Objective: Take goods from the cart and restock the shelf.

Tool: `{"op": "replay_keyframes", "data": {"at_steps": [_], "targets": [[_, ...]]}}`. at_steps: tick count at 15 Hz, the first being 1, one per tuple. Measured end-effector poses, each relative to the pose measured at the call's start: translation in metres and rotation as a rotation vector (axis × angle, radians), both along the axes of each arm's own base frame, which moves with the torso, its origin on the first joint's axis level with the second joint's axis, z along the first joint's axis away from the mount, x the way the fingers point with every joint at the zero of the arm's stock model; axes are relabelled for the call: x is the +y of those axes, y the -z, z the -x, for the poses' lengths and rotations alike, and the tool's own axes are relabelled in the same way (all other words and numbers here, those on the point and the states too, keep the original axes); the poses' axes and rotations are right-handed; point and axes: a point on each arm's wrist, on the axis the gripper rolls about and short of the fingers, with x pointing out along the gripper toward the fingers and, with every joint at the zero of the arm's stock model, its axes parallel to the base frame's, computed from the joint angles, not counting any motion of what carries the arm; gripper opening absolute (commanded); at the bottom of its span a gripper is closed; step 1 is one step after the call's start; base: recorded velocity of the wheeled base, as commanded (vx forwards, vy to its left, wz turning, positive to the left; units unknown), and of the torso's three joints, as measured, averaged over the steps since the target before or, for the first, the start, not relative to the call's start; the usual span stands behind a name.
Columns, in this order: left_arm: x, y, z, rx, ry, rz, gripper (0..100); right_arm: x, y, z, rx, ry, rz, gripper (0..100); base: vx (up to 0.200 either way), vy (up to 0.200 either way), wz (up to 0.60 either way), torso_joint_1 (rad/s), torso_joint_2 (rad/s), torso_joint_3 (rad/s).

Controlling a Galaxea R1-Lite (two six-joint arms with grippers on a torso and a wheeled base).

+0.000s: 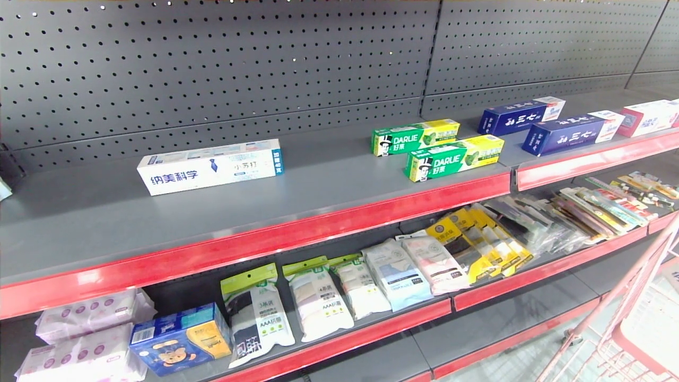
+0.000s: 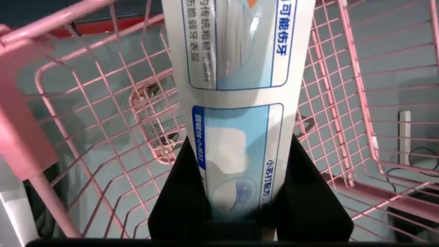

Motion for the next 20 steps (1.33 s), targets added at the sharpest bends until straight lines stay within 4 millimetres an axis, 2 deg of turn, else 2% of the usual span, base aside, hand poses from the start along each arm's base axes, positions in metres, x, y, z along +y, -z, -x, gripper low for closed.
{"op": "replay_keyframes", "data": {"at_steps": [7, 11, 14, 16, 20], "targets": [[0.000, 0.000, 0.000, -0.001, 0.000, 0.000, 100, 0.014, -0.037, 0.008, -0.116, 0.045, 0.032, 0, 0.000, 0.000, 0.00, 0.000, 0.00, 0.000], [0.000, 0.000, 0.000, 0.000, 0.000, 0.000, 100, 0.026, -0.050, 0.013, -0.198, 0.115, -0.040, 0, 0.000, 0.000, 0.00, 0.000, 0.00, 0.000], [0.000, 0.000, 0.000, 0.000, 0.000, 0.000, 100, 0.056, -0.060, -0.005, -0.254, 0.070, -0.073, 0, 0.000, 0.000, 0.00, 0.000, 0.00, 0.000], [0.000, 0.000, 0.000, 0.000, 0.000, 0.000, 100, 0.079, -0.060, -0.013, -0.297, -0.023, -0.019, 0, 0.000, 0.000, 0.00, 0.000, 0.00, 0.000], [0.000, 0.000, 0.000, 0.000, 0.000, 0.000, 100, 0.116, -0.059, -0.017, -0.326, -0.132, -0.011, 0, 0.000, 0.000, 0.00, 0.000, 0.00, 0.000]]}}
